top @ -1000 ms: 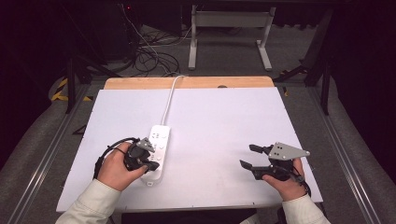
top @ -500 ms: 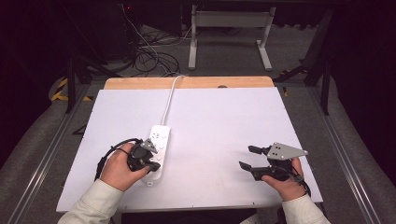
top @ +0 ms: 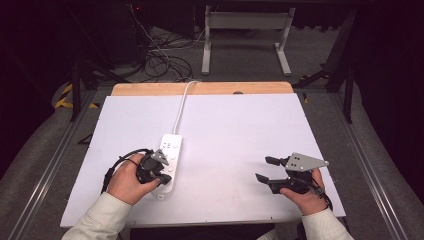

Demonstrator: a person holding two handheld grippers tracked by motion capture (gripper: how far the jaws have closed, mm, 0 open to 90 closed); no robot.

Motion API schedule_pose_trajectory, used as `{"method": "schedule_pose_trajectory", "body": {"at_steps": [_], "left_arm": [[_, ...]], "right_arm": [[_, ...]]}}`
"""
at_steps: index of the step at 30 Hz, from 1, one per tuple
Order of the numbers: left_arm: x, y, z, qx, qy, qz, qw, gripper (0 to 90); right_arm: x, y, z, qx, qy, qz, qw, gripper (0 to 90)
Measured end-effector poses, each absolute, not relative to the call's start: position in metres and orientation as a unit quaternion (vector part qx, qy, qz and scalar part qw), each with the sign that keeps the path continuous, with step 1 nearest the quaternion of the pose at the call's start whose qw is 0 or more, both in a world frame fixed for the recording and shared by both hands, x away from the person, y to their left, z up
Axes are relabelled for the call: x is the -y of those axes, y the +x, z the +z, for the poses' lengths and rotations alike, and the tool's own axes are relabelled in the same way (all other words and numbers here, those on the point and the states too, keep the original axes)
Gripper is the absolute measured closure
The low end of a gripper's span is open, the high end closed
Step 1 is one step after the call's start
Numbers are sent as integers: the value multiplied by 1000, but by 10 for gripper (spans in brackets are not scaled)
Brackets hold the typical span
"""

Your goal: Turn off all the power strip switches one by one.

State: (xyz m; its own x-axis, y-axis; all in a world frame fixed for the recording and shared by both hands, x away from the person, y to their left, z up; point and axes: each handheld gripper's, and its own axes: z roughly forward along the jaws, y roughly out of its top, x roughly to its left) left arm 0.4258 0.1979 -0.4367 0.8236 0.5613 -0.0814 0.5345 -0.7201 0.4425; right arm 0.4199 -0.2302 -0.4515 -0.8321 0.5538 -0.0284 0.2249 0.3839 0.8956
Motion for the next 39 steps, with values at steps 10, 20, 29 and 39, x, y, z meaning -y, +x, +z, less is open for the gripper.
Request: {"method": "schedule_pose_trajectory", "body": {"at_steps": [10, 20, 29, 39], "left_arm": [[-197, 426, -437, -288, 929, 41, 228, 900], [-193, 424, -438, -287, 928, 22, 236, 900], [-194, 424, -438, -291, 927, 19, 237, 900], [-196, 424, -439, -294, 925, 19, 241, 900]], "right_arm": [[230, 420, -452, -816, 239, 501, 164, 321], [231, 420, -452, -815, 239, 502, 164, 321], [231, 419, -452, -816, 238, 501, 164, 321], [231, 419, -451, -816, 235, 502, 163, 321]]}}
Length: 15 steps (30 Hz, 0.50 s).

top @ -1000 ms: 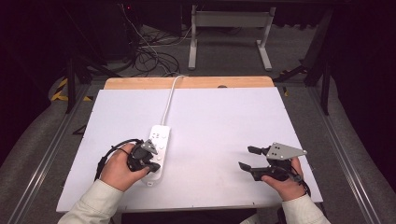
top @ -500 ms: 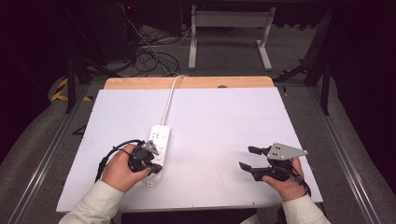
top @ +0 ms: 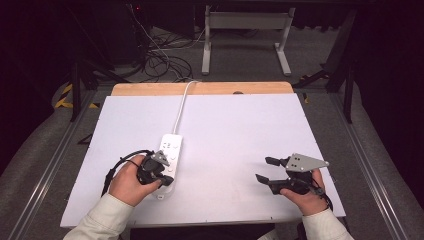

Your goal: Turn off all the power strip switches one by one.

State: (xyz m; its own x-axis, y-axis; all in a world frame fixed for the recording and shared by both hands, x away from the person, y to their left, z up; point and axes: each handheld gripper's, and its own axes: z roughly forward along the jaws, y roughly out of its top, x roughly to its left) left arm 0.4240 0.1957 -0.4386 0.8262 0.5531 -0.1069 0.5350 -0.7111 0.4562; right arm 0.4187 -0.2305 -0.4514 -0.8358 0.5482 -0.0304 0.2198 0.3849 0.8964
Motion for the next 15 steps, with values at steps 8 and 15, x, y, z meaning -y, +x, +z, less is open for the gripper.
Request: {"method": "schedule_pose_trajectory", "body": {"at_steps": [8, 15], "left_arm": [[-196, 424, -439, -299, 923, 17, 241, 900], [-199, 423, -440, -305, 920, 46, 242, 900]], "right_arm": [[230, 418, -451, -816, 233, 503, 163, 321], [229, 418, -451, -817, 232, 503, 162, 320]]}}
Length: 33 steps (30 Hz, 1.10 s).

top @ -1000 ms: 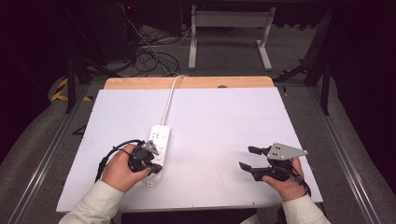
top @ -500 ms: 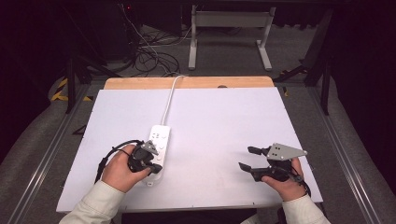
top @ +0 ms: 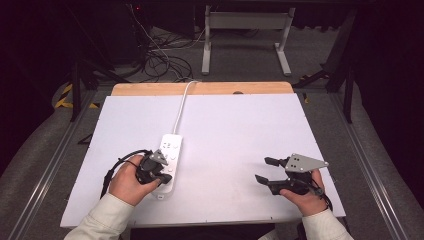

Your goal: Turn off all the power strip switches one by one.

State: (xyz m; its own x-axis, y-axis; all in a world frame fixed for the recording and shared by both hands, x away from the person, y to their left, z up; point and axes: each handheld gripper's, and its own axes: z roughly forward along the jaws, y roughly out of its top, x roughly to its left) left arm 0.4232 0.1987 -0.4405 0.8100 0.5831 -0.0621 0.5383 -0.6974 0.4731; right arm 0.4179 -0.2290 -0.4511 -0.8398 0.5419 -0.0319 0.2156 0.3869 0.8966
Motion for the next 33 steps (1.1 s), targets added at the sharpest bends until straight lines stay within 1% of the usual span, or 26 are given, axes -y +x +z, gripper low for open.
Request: {"method": "schedule_pose_trajectory", "body": {"at_steps": [2, 3, 4, 5, 8, 15, 16, 17, 22, 33], "left_arm": [[-198, 422, -440, -304, 919, 49, 247, 900], [-198, 422, -438, -303, 916, 37, 261, 900], [-197, 422, -438, -304, 915, 38, 262, 900], [-196, 421, -436, -305, 913, 57, 264, 900], [-197, 420, -427, -305, 908, 71, 279, 900], [-201, 425, -424, -317, 896, 78, 300, 900], [-201, 427, -424, -319, 895, 88, 298, 900], [-201, 428, -425, -320, 895, 82, 300, 900], [-202, 436, -429, -333, 889, 90, 301, 900], [-201, 446, -440, -344, 888, 80, 296, 900]], "right_arm": [[229, 418, -451, -817, 233, 502, 163, 320], [229, 419, -451, -817, 232, 502, 163, 320], [229, 419, -451, -817, 232, 502, 163, 320], [230, 419, -451, -816, 233, 503, 163, 320], [230, 419, -452, -816, 235, 502, 163, 320], [230, 419, -452, -817, 234, 502, 162, 320], [230, 419, -452, -816, 235, 502, 163, 320], [230, 419, -452, -816, 235, 502, 163, 320], [230, 420, -452, -817, 234, 501, 162, 320], [230, 420, -452, -816, 236, 502, 162, 316]]}}
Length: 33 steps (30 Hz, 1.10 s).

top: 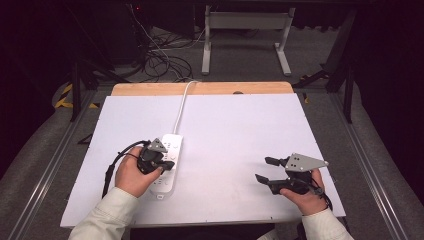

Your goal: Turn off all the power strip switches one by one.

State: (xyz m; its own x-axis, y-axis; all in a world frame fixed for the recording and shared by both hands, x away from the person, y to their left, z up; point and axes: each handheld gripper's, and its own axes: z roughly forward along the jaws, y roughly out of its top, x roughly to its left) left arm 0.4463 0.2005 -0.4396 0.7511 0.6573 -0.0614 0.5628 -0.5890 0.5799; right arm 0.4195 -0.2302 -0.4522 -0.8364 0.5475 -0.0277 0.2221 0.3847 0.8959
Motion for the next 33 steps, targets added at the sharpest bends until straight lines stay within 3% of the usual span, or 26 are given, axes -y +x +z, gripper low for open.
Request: {"method": "schedule_pose_trajectory", "body": {"at_steps": [33], "left_arm": [[-198, 445, -445, -340, 894, 88, 278, 900]], "right_arm": [[230, 418, -452, -817, 233, 501, 164, 315]]}}
